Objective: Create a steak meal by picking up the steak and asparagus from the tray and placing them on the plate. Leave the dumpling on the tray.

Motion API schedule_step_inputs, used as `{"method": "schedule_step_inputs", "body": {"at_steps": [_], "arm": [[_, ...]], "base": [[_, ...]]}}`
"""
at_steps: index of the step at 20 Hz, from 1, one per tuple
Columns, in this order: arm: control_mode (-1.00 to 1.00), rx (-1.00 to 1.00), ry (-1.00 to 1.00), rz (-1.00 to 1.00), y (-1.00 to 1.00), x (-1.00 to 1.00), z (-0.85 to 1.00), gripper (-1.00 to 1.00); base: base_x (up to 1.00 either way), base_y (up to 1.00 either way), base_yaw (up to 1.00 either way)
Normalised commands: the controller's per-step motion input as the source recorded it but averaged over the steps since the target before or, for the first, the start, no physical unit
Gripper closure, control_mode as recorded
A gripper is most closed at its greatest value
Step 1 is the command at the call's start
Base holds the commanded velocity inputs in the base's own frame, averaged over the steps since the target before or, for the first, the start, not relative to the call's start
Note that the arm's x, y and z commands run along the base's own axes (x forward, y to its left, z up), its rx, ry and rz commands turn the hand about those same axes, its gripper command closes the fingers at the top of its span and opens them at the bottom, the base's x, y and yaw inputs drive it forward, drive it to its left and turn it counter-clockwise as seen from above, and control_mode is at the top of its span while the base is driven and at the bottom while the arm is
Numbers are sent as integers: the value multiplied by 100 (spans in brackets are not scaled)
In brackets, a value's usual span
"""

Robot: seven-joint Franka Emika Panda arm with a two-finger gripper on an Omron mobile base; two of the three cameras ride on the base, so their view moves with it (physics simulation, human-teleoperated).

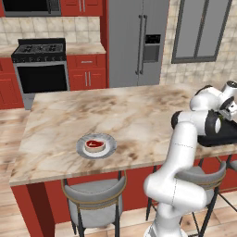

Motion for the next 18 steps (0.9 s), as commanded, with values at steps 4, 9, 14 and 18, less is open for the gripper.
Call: {"method": "schedule_step_inputs", "body": {"at_steps": [4, 9, 14, 18], "arm": [[-100, 0, 0, 0, -12, 34, -32, -100], [-100, 0, 0, 0, -19, 30, -28, -100], [-100, 0, 0, 0, -19, 15, -22, 100], [-100, 0, 0, 0, -1, 0, -19, 100]], "base": [[0, 0, 0], [0, 0, 0], [0, 0, 0], [0, 0, 0]]}}
